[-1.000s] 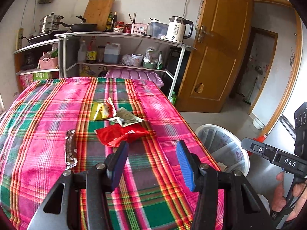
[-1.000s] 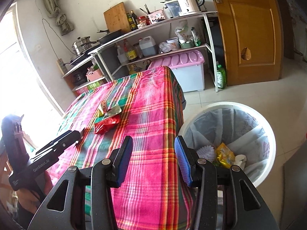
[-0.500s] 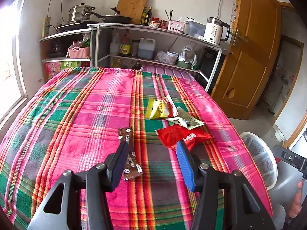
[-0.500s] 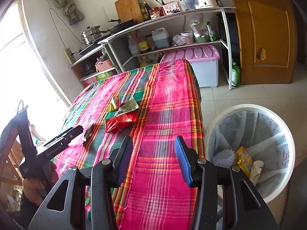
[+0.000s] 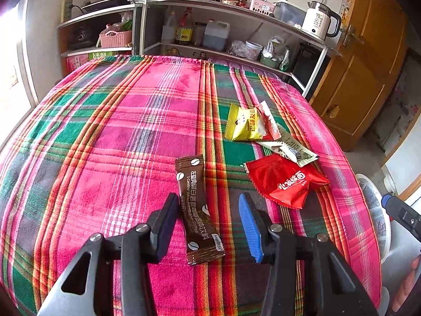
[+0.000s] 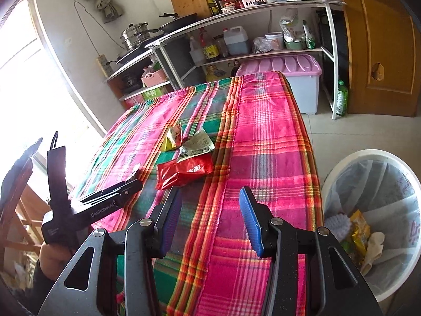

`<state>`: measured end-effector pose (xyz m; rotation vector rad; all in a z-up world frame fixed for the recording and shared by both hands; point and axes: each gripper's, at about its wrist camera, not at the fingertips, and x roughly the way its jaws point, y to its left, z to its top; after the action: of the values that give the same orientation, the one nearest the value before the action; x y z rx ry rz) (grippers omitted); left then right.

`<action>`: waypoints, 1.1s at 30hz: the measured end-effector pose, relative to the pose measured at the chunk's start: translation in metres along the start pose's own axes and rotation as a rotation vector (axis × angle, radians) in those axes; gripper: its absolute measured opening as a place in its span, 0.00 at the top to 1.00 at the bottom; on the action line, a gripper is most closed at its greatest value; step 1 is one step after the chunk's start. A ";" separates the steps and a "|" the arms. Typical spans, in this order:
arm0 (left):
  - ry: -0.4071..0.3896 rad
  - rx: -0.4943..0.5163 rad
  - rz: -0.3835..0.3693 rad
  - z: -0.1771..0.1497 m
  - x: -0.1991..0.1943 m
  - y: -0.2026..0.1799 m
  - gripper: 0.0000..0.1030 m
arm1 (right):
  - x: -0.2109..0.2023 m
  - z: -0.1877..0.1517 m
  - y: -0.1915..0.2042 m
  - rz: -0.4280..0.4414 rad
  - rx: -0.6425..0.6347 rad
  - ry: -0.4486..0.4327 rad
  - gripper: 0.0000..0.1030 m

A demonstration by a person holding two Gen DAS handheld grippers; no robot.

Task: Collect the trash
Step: 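Grasp the brown coffee-stick wrapper with the left tool while the right tool grasps the red bag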

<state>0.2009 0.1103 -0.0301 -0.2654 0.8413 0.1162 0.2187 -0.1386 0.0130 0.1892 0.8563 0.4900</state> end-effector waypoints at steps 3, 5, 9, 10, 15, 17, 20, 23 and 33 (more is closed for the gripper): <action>0.004 0.021 0.024 0.000 0.001 -0.004 0.56 | 0.013 0.004 0.004 0.010 0.007 0.019 0.55; 0.006 0.027 0.038 0.001 0.002 -0.006 0.64 | 0.020 0.005 0.007 0.017 0.012 0.034 0.55; 0.009 0.024 0.011 0.000 0.001 -0.004 0.85 | 0.040 0.008 0.014 0.024 0.017 0.074 0.55; 0.010 0.024 -0.002 0.000 0.000 -0.004 0.85 | 0.045 0.008 0.016 0.028 0.020 0.086 0.55; -0.019 -0.002 -0.069 -0.003 -0.008 0.003 0.90 | 0.069 0.011 0.022 0.035 0.052 0.132 0.55; -0.041 -0.011 -0.100 -0.004 -0.014 0.006 0.90 | 0.077 0.011 0.022 0.037 0.071 0.149 0.55; -0.062 -0.007 -0.114 -0.007 -0.020 0.008 0.90 | 0.089 0.013 0.020 0.039 0.118 0.172 0.55; -0.065 -0.006 -0.120 -0.010 -0.022 0.011 0.90 | 0.096 0.016 0.018 0.038 0.168 0.174 0.55; -0.068 -0.030 -0.147 -0.012 -0.024 0.021 0.90 | 0.108 0.025 0.032 -0.116 0.115 0.151 0.77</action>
<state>0.1723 0.1274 -0.0235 -0.3488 0.7505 0.0007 0.2867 -0.0573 -0.0321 0.2089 1.0378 0.3499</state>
